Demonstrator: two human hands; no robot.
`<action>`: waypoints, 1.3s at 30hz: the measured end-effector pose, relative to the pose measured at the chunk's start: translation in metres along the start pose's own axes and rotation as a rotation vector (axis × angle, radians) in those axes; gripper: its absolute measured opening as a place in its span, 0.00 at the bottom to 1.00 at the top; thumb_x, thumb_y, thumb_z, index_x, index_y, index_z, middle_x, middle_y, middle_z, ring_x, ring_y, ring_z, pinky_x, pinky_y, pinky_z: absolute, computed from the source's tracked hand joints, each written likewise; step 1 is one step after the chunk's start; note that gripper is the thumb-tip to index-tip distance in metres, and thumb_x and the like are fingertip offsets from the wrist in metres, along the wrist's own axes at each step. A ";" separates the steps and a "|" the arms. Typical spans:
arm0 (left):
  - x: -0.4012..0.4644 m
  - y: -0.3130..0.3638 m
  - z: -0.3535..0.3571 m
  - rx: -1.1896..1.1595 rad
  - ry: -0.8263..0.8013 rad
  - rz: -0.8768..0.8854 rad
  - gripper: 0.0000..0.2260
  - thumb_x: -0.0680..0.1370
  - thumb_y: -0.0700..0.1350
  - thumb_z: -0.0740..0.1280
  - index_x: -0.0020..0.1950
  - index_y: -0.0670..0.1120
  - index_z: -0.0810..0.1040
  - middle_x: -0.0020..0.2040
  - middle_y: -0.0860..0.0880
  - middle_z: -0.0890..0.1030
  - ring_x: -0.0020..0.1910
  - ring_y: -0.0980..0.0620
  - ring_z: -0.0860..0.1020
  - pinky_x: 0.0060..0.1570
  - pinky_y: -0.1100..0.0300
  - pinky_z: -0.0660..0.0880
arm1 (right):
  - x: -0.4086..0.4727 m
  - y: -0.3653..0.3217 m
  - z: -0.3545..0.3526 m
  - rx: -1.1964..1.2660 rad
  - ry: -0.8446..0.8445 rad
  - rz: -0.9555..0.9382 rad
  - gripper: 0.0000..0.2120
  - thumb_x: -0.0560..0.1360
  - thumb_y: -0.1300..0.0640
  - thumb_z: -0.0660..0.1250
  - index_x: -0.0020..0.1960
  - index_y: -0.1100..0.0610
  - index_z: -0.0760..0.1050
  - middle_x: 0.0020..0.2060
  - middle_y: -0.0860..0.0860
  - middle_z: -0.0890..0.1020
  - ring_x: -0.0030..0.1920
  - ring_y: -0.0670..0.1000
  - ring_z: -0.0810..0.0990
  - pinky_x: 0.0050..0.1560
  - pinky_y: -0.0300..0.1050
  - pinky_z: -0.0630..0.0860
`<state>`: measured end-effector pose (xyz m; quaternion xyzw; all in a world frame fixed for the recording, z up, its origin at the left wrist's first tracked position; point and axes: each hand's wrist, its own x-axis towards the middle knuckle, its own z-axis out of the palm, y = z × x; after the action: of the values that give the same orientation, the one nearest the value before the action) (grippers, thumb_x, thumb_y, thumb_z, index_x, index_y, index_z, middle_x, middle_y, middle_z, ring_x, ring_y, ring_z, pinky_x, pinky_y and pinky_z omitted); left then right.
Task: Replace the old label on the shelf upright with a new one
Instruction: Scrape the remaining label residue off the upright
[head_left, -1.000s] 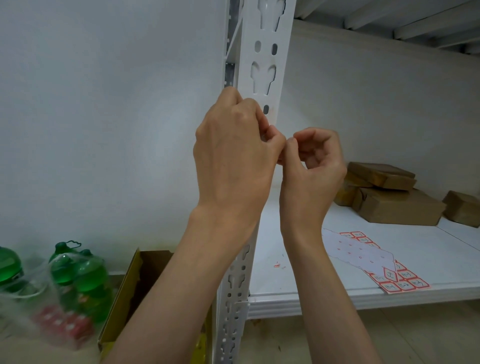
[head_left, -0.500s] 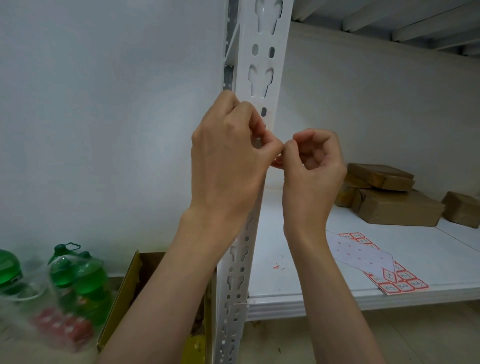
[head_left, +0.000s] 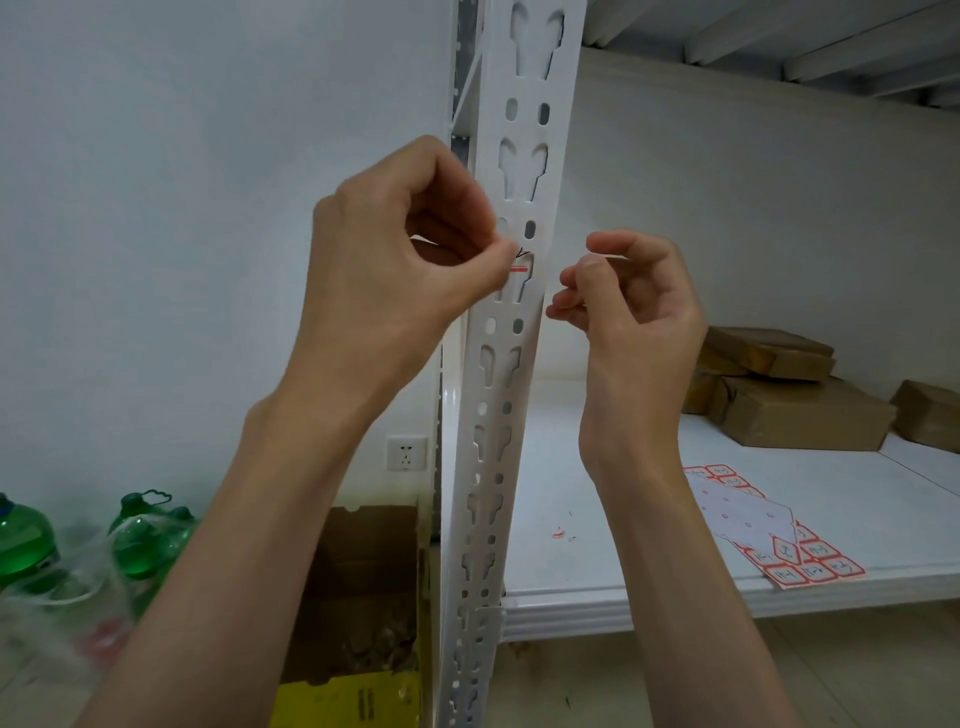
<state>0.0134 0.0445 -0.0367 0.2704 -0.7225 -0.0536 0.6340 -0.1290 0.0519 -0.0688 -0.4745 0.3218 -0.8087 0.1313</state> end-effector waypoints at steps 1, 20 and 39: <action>-0.001 0.003 0.001 -0.019 -0.033 0.011 0.08 0.75 0.41 0.76 0.47 0.48 0.77 0.42 0.52 0.82 0.41 0.55 0.83 0.45 0.66 0.80 | 0.001 0.000 -0.001 0.007 0.007 -0.002 0.05 0.78 0.65 0.66 0.50 0.57 0.78 0.37 0.52 0.82 0.36 0.49 0.82 0.46 0.46 0.83; -0.089 -0.017 0.157 0.495 -0.657 -0.129 0.22 0.73 0.28 0.62 0.63 0.44 0.66 0.57 0.45 0.70 0.46 0.48 0.65 0.42 0.57 0.61 | 0.016 0.069 -0.082 -0.037 0.364 0.551 0.06 0.78 0.62 0.62 0.44 0.57 0.76 0.33 0.52 0.79 0.32 0.49 0.77 0.35 0.40 0.77; -0.076 -0.013 0.152 0.505 -0.578 -0.151 0.15 0.80 0.37 0.63 0.36 0.44 0.64 0.38 0.49 0.63 0.37 0.44 0.68 0.36 0.53 0.63 | 0.022 0.043 -0.065 -0.097 0.138 0.407 0.06 0.78 0.63 0.67 0.47 0.57 0.82 0.34 0.49 0.81 0.35 0.44 0.78 0.39 0.38 0.78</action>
<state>-0.1221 0.0279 -0.1386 0.4443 -0.8398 0.0056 0.3120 -0.1992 0.0337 -0.1037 -0.3491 0.4575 -0.7798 0.2465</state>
